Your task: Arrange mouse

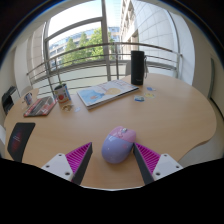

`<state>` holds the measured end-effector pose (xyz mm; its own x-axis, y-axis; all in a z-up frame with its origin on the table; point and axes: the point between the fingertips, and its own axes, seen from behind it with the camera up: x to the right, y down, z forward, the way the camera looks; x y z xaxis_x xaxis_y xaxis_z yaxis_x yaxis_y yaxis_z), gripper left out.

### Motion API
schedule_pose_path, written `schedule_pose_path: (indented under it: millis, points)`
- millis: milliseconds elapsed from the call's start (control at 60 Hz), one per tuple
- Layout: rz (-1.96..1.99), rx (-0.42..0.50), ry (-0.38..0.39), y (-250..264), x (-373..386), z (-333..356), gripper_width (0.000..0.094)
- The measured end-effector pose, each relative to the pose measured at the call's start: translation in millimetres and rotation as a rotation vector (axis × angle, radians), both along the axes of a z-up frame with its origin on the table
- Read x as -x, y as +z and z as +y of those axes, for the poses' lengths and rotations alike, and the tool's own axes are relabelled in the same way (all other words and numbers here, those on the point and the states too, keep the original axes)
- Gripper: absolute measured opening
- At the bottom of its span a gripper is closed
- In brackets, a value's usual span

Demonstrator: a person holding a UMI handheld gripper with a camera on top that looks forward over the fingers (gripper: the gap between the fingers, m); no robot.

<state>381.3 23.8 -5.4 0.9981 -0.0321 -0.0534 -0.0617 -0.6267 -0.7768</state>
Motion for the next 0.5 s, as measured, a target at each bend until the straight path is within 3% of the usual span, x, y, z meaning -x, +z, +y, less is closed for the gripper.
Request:
schedule_pose_path:
  millis: [150, 217, 283, 500]
  points:
    - [-0.012, -0.002, -0.015, -3, 3, 29, 0.0813]
    - [-0.041, 0.001, -0.03, -5, -1, 39, 0.0741]
    - [-0.079, 0.003, -0.047, -6, -7, 46, 0.0585]
    - [-0.122, -0.005, -0.051, -4, -6, 48, 0.047]
